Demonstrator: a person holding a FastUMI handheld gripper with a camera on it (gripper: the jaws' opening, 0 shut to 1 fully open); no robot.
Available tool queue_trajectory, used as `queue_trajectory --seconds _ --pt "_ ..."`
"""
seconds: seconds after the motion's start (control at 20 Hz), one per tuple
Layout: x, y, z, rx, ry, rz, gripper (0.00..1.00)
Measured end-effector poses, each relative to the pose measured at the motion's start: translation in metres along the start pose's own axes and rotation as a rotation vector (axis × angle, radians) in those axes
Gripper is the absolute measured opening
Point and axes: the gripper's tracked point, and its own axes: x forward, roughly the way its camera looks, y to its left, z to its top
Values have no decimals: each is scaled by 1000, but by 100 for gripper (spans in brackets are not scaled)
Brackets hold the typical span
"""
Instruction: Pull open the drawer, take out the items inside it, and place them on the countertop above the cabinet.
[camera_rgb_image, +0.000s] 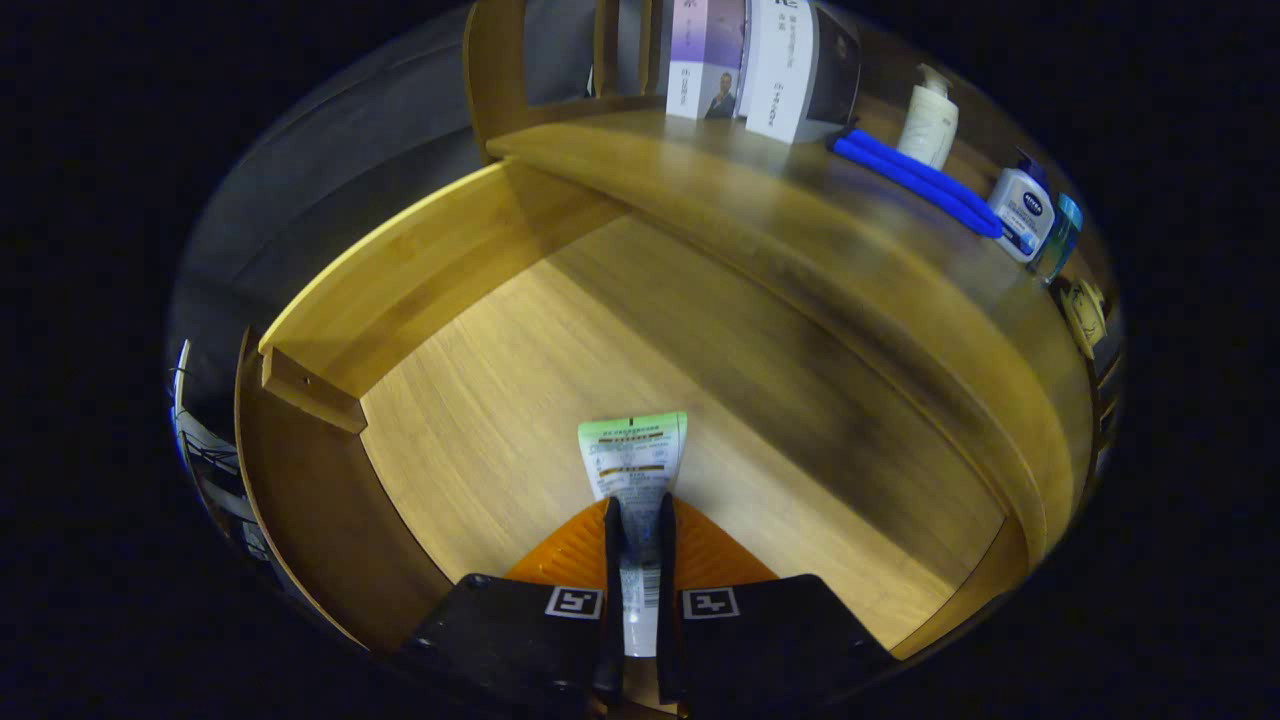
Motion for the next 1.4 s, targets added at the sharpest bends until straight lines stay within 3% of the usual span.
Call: queue_trajectory --seconds 0.4,0.8,0.95,1.2,1.4 --pt "-18 1 18 -26 -111 -27 15" --pt "-61 22 49 -11 -282 13 14" --pt "-81 17 64 -15 -337 -8 14" --pt "-104 -1 90 45 -413 -43 14" --pt "-114 -27 114 179 -486 -61 14"
